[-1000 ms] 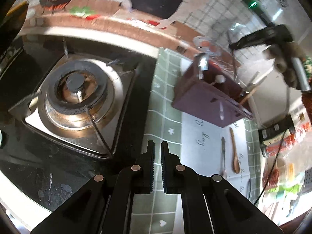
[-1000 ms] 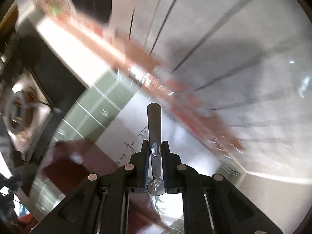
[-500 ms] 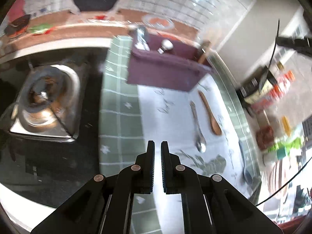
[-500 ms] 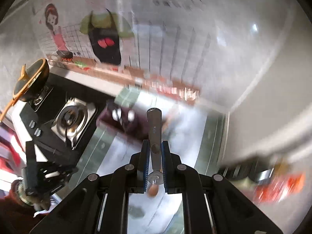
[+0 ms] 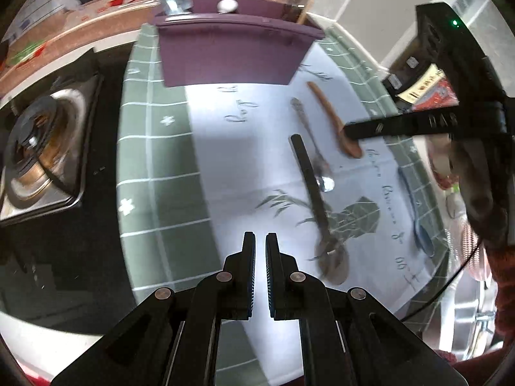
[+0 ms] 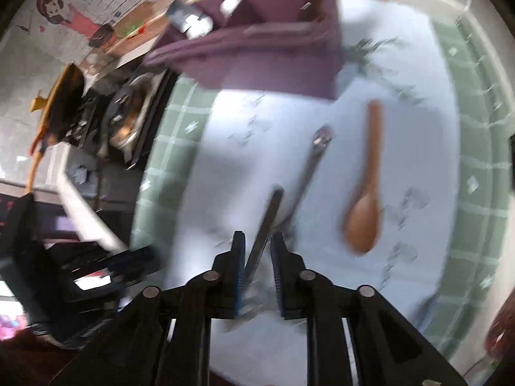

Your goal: Organize utensils

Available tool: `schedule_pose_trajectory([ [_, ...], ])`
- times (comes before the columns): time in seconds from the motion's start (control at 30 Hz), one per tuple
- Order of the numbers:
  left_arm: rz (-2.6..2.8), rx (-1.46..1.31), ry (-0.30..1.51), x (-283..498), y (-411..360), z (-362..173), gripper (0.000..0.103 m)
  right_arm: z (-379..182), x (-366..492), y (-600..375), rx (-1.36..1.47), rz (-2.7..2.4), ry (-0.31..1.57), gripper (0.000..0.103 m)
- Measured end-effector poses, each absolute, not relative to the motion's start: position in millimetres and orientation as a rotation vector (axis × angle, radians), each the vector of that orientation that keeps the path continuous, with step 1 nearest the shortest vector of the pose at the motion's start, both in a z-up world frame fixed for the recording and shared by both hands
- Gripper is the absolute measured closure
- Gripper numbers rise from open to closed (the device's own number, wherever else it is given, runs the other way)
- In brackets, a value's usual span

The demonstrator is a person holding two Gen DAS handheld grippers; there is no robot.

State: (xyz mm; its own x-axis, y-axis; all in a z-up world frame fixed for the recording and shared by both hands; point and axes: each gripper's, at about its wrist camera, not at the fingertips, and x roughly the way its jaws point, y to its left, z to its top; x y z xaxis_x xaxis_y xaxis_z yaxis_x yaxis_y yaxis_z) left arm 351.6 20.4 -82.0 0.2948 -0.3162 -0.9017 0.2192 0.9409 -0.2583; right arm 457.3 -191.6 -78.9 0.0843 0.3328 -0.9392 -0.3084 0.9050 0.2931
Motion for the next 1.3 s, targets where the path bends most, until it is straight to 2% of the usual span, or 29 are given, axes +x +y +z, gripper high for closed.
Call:
schedule_pose_trajectory([
  [0.1, -0.303, -0.111, 1.234, 350.3, 29.8, -85.2, 0.096, -85.0, 478.3, -205.0, -0.071, 0.327, 1.350, 0.082],
  [0.23, -0.266, -0.153, 1.267, 349.4, 33.9, -89.9, 0.095, -122.4, 500.5, -209.2, -0.070, 0.218, 1.376, 0.082],
  [0.3, -0.271, -0.171, 1.293, 350.9, 29.7, -93.9, 0.095, -120.1, 500.0, -201.7, -0.126, 0.176, 1.299, 0.083],
  [0.4, -0.288, -0.165, 1.326, 355.3, 15.2, -99.7, 0.095, -123.2, 496.6, -195.4, -0.187, 0.149, 1.279, 0.085],
  [0.43, -0.304, -0.163, 1.338, 356.6, 8.8, -101.2, 0.095, -122.7, 494.1, -197.0, -0.174, 0.158, 1.274, 0.087],
  [0.47, -0.321, -0.167, 1.348, 357.9, 3.4, -102.0, 0.095, -122.2, 491.2, -199.1, -0.166, 0.168, 1.275, 0.094],
  [0.5, -0.336, -0.170, 1.359, 359.8, -2.3, -102.9, 0.095, -121.6, 488.6, -201.4, -0.156, 0.168, 1.279, 0.095],
  [0.6, -0.365, -0.170, 1.376, 368.5, -19.1, -103.9, 0.094, -116.7, 472.5, -224.9, -0.096, 0.143, 1.279, 0.095],
  [0.67, -0.374, -0.161, 1.375, 373.7, -29.7, -105.3, 0.084, -108.9, 458.4, -243.6, -0.034, 0.141, 1.272, 0.095],
  [0.73, -0.372, -0.135, 1.373, 378.8, -42.0, -107.0, 0.079, -100.5, 443.4, -261.7, 0.026, 0.128, 1.257, 0.095],
  [1.03, -0.342, 0.205, 1.225, 381.5, -96.1, -112.3, 0.079, -85.4, 387.9, -315.8, 0.113, 0.014, 1.192, 0.095],
  [1.23, -0.267, 0.317, 1.215, 385.1, -60.6, -122.3, 0.074, -94.8, 377.7, -331.5, 0.192, -0.018, 1.204, 0.095],
  [1.3, -0.258, 0.267, 1.254, 392.9, -41.0, -124.3, 0.074, -97.1, 375.8, -330.5, 0.202, -0.012, 1.206, 0.095],
])
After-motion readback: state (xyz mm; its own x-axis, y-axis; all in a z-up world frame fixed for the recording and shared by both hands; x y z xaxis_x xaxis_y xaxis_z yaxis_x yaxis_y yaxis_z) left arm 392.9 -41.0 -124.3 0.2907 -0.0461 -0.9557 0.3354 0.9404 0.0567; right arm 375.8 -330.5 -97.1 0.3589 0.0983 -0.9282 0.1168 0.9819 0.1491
